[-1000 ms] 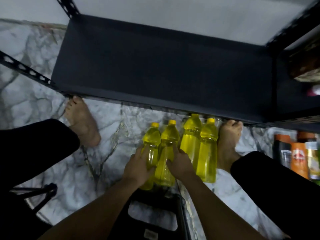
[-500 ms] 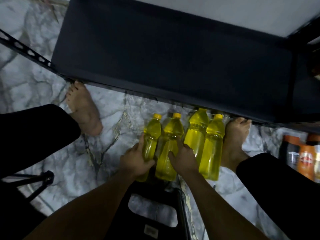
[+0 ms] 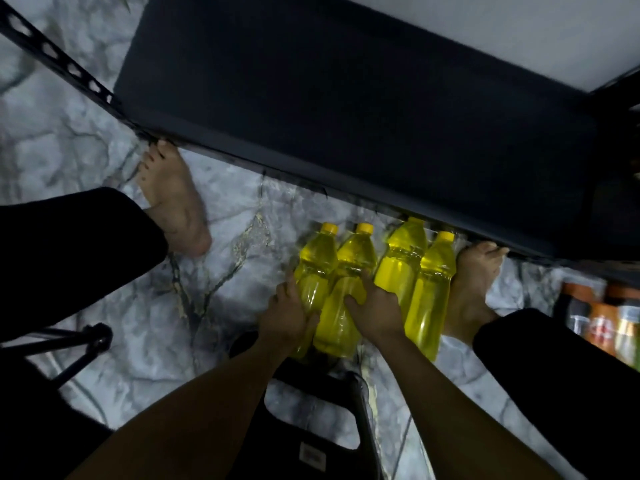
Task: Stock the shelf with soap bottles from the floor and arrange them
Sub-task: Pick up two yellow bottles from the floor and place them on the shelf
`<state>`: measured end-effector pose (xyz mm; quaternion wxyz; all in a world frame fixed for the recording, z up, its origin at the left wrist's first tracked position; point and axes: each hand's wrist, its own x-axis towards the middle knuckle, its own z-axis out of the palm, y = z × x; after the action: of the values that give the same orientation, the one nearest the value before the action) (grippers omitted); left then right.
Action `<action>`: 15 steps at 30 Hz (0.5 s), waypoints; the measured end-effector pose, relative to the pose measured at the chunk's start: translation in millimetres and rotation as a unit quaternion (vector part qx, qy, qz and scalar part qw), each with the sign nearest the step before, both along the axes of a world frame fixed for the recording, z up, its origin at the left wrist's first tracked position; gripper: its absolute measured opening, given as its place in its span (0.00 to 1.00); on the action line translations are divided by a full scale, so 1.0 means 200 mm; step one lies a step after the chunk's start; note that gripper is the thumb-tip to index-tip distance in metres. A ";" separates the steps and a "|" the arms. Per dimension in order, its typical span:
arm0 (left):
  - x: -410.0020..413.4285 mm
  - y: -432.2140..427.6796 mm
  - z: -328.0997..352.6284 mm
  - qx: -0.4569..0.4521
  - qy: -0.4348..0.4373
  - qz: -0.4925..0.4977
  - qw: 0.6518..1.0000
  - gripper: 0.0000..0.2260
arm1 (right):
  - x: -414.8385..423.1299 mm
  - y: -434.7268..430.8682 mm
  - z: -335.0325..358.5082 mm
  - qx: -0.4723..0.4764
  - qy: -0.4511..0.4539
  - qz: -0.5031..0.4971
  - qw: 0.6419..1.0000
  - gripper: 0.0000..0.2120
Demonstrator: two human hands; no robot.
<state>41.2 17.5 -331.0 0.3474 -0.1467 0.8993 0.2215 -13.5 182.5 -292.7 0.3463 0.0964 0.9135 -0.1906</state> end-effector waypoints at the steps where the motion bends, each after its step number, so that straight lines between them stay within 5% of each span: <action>1: 0.00 -0.01 0.00 -0.015 -0.003 -0.014 1.000 0.48 | -0.01 -0.01 0.00 0.004 -0.006 0.000 1.000 0.34; 7: -0.01 -0.21 -0.03 -0.164 0.099 -0.132 0.973 0.47 | -0.04 -0.07 -0.01 0.057 -0.031 0.019 0.998 0.38; 15: -0.02 -0.31 -0.06 -0.139 0.123 -0.104 0.977 0.45 | -0.04 -0.17 -0.02 0.126 -0.053 0.020 0.990 0.47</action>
<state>37.6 -45.4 -343.9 0.2314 -0.0708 0.9675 0.0738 -22.3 148.8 -297.4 0.3830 0.1306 0.9124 -0.0615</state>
